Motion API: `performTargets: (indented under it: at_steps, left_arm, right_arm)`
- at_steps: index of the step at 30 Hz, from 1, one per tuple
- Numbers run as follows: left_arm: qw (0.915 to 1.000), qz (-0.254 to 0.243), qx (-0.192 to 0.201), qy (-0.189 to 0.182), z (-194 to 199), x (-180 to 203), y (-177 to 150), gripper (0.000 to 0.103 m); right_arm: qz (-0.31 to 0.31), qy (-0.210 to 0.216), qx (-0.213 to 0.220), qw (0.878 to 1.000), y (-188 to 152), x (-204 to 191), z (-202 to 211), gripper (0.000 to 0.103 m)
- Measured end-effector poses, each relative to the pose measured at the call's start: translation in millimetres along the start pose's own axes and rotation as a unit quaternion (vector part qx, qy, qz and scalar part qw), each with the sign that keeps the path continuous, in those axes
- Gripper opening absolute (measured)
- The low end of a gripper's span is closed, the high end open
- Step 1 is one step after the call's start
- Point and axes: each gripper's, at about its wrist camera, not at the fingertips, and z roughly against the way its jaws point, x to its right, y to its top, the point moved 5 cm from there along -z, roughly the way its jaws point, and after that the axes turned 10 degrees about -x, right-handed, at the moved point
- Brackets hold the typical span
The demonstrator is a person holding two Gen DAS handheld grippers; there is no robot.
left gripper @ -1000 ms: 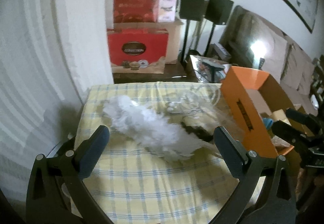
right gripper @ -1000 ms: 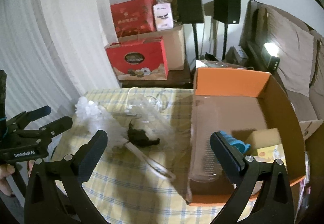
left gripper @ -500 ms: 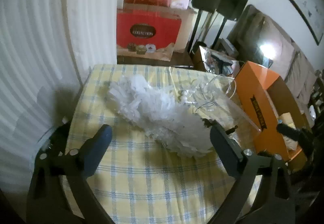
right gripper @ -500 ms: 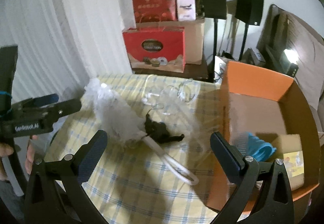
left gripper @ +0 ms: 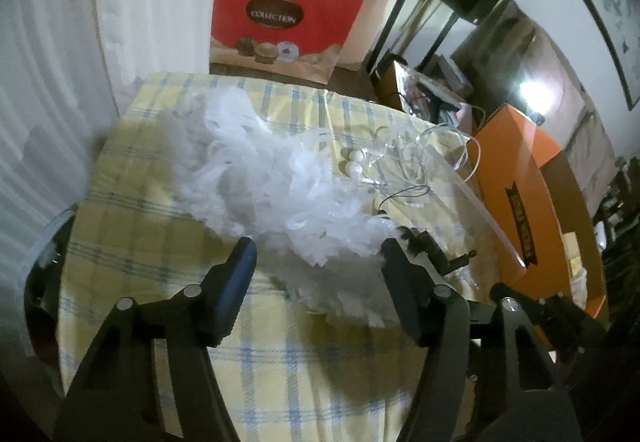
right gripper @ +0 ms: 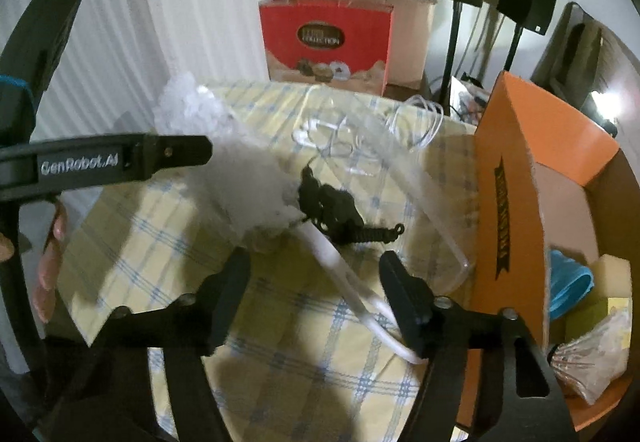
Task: Organize objects
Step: 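Grasp the duster's white handle with the right tool while the left tool grasps its feathers, then lift the feather duster with both tools toward the orange box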
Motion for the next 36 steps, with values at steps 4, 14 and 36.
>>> performTargets:
  at_steps: [4,14,36]
  left_arm:
    - [0.9999,0.013,-0.006,-0.001,-9,0,2,0.053]
    - [0.9993,0.029,-0.005,-0.022,-19,1,5,0.029]
    - [0.9973,-0.002,0.062,-0.039,48,34,19,0.006]
  right_arm:
    - [0.001,-0.005,-0.008,1.000,-3,2,-10,0.065]
    - [0.004,-0.003,-0.028,1.000,-8,7,-32,0.047]
    - [0.021,0.060,-0.020,0.998,-16,-14,-7,0.011]
